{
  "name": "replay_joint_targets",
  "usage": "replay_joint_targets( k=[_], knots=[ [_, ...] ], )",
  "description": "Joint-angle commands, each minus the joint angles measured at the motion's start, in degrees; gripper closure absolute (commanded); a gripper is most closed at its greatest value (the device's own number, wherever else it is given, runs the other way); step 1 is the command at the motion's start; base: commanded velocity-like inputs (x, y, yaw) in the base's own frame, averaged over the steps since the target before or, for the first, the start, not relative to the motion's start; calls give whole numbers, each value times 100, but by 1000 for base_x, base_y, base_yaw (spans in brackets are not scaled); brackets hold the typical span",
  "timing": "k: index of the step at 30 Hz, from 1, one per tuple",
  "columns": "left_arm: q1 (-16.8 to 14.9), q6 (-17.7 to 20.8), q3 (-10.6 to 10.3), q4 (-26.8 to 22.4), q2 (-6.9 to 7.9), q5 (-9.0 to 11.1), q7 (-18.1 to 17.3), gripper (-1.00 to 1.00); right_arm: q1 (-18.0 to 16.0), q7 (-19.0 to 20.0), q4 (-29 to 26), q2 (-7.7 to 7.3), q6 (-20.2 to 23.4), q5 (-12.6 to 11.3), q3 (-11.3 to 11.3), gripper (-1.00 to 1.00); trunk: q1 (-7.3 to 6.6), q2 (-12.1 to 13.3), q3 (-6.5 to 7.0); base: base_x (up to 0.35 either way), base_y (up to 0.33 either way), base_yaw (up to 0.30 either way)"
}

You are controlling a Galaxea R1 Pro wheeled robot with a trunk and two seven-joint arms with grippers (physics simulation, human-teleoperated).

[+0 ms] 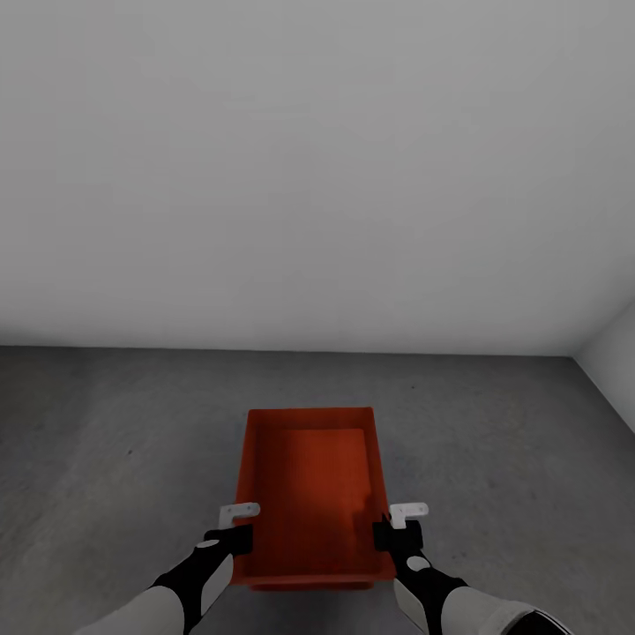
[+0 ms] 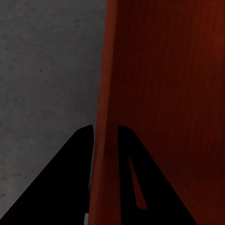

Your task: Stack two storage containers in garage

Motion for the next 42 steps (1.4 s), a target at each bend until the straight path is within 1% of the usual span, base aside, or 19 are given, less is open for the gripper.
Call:
replay_joint_targets(
  k=[1,42],
  knots=[
    [1,19,78,-25,2,-28,60,100,-4,8,-8,4,23,79,-378,100,1,-6,-12,13,0,0],
    [1,19,78,-25,-6,-50,60,100,-4,8,-8,2,25,79,-378,100,1,-6,-379,1,0,0]
  ],
)
